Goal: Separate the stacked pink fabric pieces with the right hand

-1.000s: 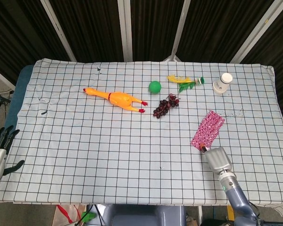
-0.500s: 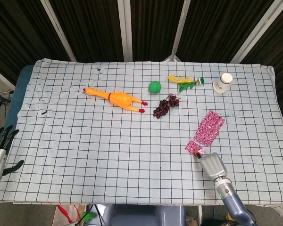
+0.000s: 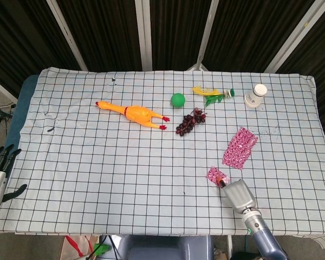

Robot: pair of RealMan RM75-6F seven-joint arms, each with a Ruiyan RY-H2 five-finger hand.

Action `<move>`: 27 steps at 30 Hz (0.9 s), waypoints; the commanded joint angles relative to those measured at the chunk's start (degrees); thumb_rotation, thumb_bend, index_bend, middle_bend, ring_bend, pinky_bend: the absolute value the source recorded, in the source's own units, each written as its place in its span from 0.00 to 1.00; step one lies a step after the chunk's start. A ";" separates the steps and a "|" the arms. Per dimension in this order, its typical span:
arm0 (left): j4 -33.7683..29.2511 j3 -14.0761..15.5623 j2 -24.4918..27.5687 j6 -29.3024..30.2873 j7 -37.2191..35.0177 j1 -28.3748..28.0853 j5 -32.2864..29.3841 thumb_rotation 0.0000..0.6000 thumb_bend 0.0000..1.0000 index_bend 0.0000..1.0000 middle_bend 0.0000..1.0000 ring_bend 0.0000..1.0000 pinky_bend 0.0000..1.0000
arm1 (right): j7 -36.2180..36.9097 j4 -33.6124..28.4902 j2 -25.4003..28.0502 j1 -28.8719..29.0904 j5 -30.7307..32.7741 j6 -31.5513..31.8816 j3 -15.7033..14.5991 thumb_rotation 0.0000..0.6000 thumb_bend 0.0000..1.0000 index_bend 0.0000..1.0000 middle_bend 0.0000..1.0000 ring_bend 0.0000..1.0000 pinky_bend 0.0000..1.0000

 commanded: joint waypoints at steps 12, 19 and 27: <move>-0.08 0.01 -0.12 -0.07 0.43 -0.01 -0.09 1.00 0.27 0.13 0.04 0.01 0.10 | 4.38 -2.46 4.96 0.39 1.37 2.60 3.53 1.00 0.75 0.19 0.80 0.78 0.57; -0.12 0.03 -0.23 0.12 0.73 0.04 0.02 1.00 0.27 0.13 0.04 0.01 0.10 | 4.70 0.22 5.79 1.84 5.39 0.62 5.14 1.00 0.75 0.19 0.80 0.78 0.57; -0.15 0.14 -0.36 0.57 1.08 0.17 0.49 1.00 0.27 0.13 0.04 0.01 0.10 | 4.41 3.60 5.35 3.20 9.93 -2.06 5.60 1.00 0.76 0.19 0.80 0.78 0.57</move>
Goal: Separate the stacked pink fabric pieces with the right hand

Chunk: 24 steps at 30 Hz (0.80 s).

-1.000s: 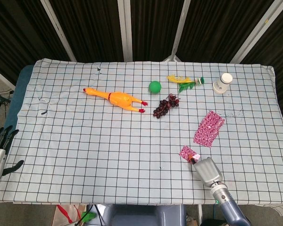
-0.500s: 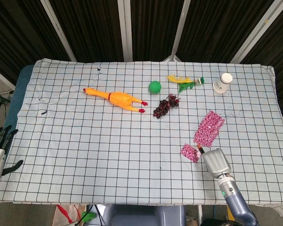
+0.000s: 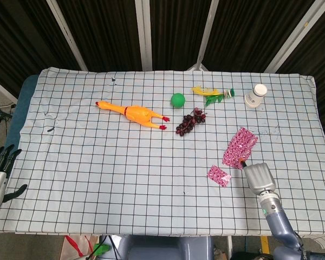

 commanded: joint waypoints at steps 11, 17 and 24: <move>-0.04 0.00 -0.28 -0.37 0.79 -0.14 -0.22 1.00 0.27 0.13 0.04 0.01 0.10 | 0.46 3.39 -1.48 1.18 2.33 -1.96 -0.57 1.00 0.77 0.20 0.80 0.78 0.57; -0.04 -0.08 -0.26 -0.51 0.72 -0.18 -0.45 1.00 0.27 0.13 0.04 0.01 0.10 | -0.17 3.82 -2.50 1.73 2.56 -2.31 -1.06 1.00 0.77 0.20 0.80 0.78 0.57; 0.03 -0.18 -0.15 -0.67 0.50 -0.24 -0.67 1.00 0.27 0.13 0.04 0.01 0.10 | -1.33 4.99 -3.86 2.58 3.99 -2.90 -1.30 1.00 0.77 0.20 0.80 0.78 0.57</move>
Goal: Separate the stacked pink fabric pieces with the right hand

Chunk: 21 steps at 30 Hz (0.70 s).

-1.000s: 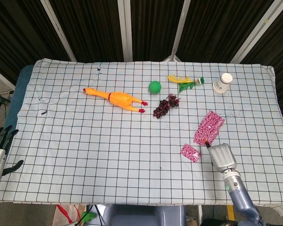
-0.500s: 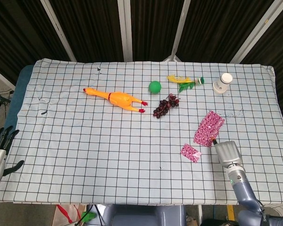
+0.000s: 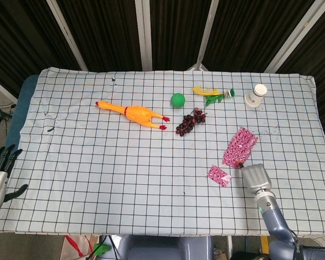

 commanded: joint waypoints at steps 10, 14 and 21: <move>-0.01 -0.07 0.17 0.34 -0.40 0.16 -0.01 1.00 0.27 0.13 0.04 0.01 0.10 | -1.18 0.71 -1.56 1.05 1.44 -0.21 -0.38 1.00 0.77 0.20 0.80 0.78 0.57; -0.01 -0.03 0.18 0.27 -0.45 0.15 0.00 1.00 0.27 0.13 0.04 0.01 0.10 | -1.76 0.13 -2.09 1.58 1.29 -0.03 -0.32 1.00 0.77 0.20 0.80 0.78 0.57; 0.04 -0.05 0.35 0.41 -0.94 0.22 0.05 1.00 0.27 0.13 0.04 0.01 0.10 | -4.47 -0.48 -4.09 3.19 3.33 0.41 0.35 1.00 0.77 0.20 0.80 0.78 0.57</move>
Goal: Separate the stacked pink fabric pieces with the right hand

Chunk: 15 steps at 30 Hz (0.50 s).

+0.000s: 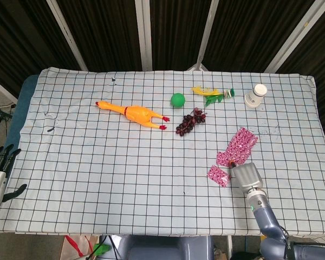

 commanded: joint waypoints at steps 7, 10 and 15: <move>0.16 -0.09 0.29 0.04 -0.78 0.06 -0.12 1.00 0.27 0.13 0.04 0.01 0.10 | -3.64 0.14 -3.26 2.54 4.33 0.35 1.57 1.00 0.77 0.20 0.80 0.78 0.57; 0.18 -0.11 0.34 0.02 -0.97 0.04 -0.13 1.00 0.27 0.13 0.04 0.01 0.10 | -4.83 0.17 -4.13 3.32 5.73 0.54 1.83 1.00 0.77 0.20 0.80 0.78 0.57; 0.23 -0.06 0.37 -0.08 -1.11 0.00 -0.05 1.00 0.27 0.13 0.04 0.01 0.10 | -6.28 -0.04 -5.54 4.47 7.30 0.95 2.01 1.00 0.77 0.20 0.80 0.78 0.57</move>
